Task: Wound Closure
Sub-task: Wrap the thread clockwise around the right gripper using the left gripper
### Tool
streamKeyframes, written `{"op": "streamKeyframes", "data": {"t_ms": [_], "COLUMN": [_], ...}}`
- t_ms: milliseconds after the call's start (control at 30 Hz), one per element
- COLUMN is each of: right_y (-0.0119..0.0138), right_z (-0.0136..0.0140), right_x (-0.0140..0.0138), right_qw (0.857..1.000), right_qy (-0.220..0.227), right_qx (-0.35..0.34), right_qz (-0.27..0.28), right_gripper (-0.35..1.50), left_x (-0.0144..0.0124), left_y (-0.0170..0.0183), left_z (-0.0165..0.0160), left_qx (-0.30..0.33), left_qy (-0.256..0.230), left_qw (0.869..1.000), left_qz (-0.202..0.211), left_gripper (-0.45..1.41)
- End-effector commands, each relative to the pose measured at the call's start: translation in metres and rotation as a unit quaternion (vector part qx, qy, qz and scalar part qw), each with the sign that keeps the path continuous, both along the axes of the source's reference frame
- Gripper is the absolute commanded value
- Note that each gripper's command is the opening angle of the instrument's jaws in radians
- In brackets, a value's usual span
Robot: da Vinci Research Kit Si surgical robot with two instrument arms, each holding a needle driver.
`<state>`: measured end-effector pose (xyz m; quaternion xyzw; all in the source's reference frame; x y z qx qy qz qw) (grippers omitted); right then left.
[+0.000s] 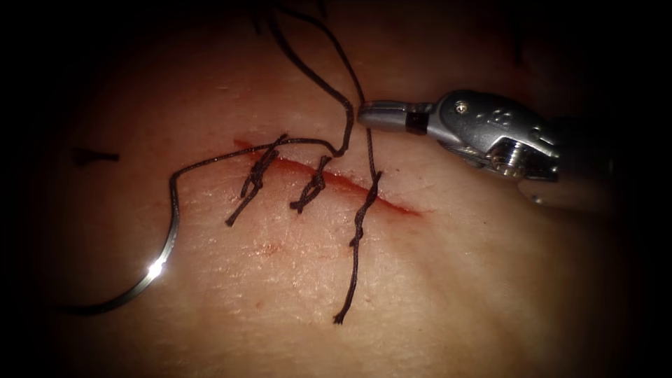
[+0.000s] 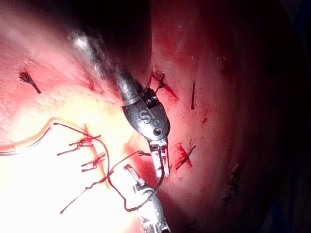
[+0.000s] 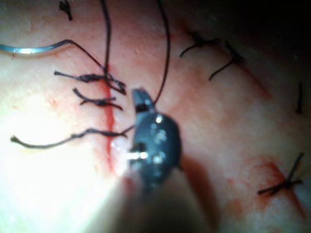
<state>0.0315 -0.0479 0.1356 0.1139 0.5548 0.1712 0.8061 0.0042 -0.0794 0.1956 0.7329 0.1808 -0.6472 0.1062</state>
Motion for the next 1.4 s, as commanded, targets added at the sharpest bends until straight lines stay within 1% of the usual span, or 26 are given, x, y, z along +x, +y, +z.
{"op": "streamKeyframes", "data": {"t_ms": [33, 167, 333, 367, 433, 567, 700, 933, 1033, 1100, 1167, 1267, 1367, 1400], "right_y": [0.0002, 0.0002, 0.0008, 0.0013, 0.0018, 0.0029, 0.0037, 0.0042, 0.0043, 0.0042, 0.0042, 0.0038, 0.0032, 0.0028], "right_z": [0.0007, 0.0008, 0.0011, 0.0013, 0.0013, 0.0008, -0.0006, -0.0036, -0.0048, -0.0055, -0.0057, -0.0056, -0.0054, -0.0052], "right_x": [0.0017, 0.0041, 0.0076, 0.0087, 0.0090, 0.0085, 0.0069, 0.0044, 0.0043, 0.0048, 0.0053, 0.0061, 0.0065, 0.0063], "right_qw": [1.000, 1.000, 1.000, 1.000, 0.999, 0.996, 0.991, 0.983, 0.978, 0.972, 0.968, 0.961, 0.954, 0.948], "right_qy": [0.003, 0.010, 0.015, 0.018, 0.023, 0.044, 0.067, 0.117, 0.154, 0.191, 0.212, 0.250, 0.280, 0.297], "right_qx": [-0.001, -0.003, -0.004, -0.009, -0.016, -0.025, -0.032, -0.006, 0.015, 0.037, 0.052, 0.076, 0.097, 0.110], "right_qz": [-0.004, -0.009, -0.010, 0.007, 0.031, 0.075, 0.110, 0.140, 0.137, 0.130, 0.120, 0.087, 0.052, 0.027], "right_gripper": [-0.35, -0.35, -0.35, -0.35, -0.35, -0.35, -0.35, -0.35, -0.35, -0.35, -0.35, -0.35, -0.35, -0.27], "left_x": [-0.0004, -0.0007, -0.0019, -0.0025, -0.0030, -0.0035, -0.0040, -0.0042, -0.0045, -0.0049, -0.0053, -0.0054, -0.0048, -0.0041], "left_y": [-0.0008, -0.0025, -0.0045, -0.0058, -0.0070, -0.0096, -0.0121, -0.0139, -0.0141, -0.0143, -0.0144, -0.0141, -0.0136, -0.0135], "left_z": [0.0004, -0.0002, -0.0003, 0.0000, 0.0003, 0.0013, 0.0026, 0.0048, 0.0056, 0.0065, 0.0071, 0.0079, 0.0089, 0.0096], "left_qx": [-0.001, -0.004, -0.010, -0.012, -0.015, -0.010, -0.004, 0.003, 0.005, 0.011, 0.011, 0.011, 0.011, 0.011], "left_qy": [-0.004, -0.010, -0.017, -0.018, -0.019, -0.027, -0.030, -0.034, -0.034, -0.034, -0.033, -0.034, -0.036, -0.032], "left_qw": [1.000, 1.000, 1.000, 1.000, 1.000, 0.999, 0.999, 0.999, 0.999, 0.999, 0.999, 0.999, 0.998, 0.998], "left_qz": [-0.001, -0.006, -0.016, -0.018, -0.020, -0.026, -0.031, -0.036, -0.036, -0.038, -0.037, -0.036, -0.042, -0.045], "left_gripper": [-0.45, -0.45, -0.45, -0.45, -0.45, -0.45, -0.45, -0.45, -0.45, -0.45, -0.45, -0.45, -0.45, -0.45]}}
